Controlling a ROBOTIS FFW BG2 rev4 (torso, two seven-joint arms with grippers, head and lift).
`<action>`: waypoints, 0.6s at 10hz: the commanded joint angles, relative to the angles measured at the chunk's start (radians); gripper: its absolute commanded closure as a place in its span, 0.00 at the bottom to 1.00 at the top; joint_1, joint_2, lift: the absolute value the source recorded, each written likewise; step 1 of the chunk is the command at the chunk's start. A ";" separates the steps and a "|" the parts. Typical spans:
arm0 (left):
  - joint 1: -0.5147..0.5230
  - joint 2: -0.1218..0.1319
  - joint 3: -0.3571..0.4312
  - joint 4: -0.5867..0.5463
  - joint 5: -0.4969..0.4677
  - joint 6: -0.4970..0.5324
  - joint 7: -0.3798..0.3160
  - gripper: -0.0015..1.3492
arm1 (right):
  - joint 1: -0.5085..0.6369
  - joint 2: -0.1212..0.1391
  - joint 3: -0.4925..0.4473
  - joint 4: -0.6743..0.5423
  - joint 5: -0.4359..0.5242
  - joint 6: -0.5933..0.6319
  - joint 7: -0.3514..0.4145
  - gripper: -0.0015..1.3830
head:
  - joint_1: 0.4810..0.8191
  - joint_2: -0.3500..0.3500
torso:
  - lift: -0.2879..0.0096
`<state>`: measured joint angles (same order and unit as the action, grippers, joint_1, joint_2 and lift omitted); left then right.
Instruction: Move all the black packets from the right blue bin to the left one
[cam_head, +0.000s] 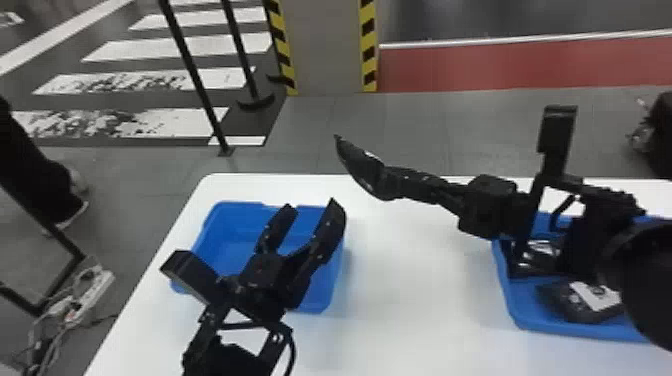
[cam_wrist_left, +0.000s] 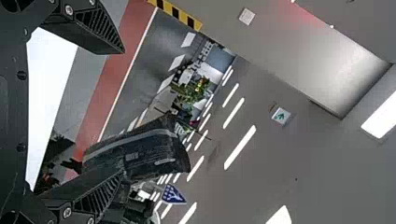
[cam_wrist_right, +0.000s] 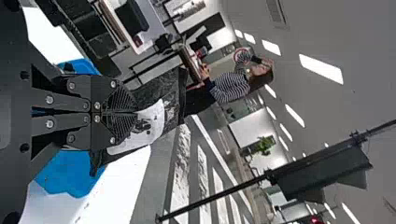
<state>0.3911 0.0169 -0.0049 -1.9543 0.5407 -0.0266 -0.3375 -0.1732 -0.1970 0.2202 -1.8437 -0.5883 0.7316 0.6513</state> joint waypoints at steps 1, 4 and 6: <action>0.002 -0.002 0.002 -0.001 0.035 -0.037 0.000 0.10 | -0.013 -0.002 0.025 0.019 0.007 0.010 0.001 0.84 | 0.63 0.80 | 0.60; 0.011 -0.006 0.013 -0.064 0.050 -0.018 0.005 0.10 | -0.031 -0.016 0.068 0.058 0.019 0.019 0.002 0.84 | 0.63 0.85 | 0.60; -0.003 -0.009 0.013 -0.101 0.010 0.083 0.012 0.10 | -0.053 -0.019 0.110 0.066 0.012 0.017 0.002 0.84 | 0.63 0.85 | 0.60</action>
<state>0.3931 0.0088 0.0078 -2.0474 0.5656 0.0270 -0.3260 -0.2195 -0.2144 0.3141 -1.7802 -0.5731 0.7497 0.6535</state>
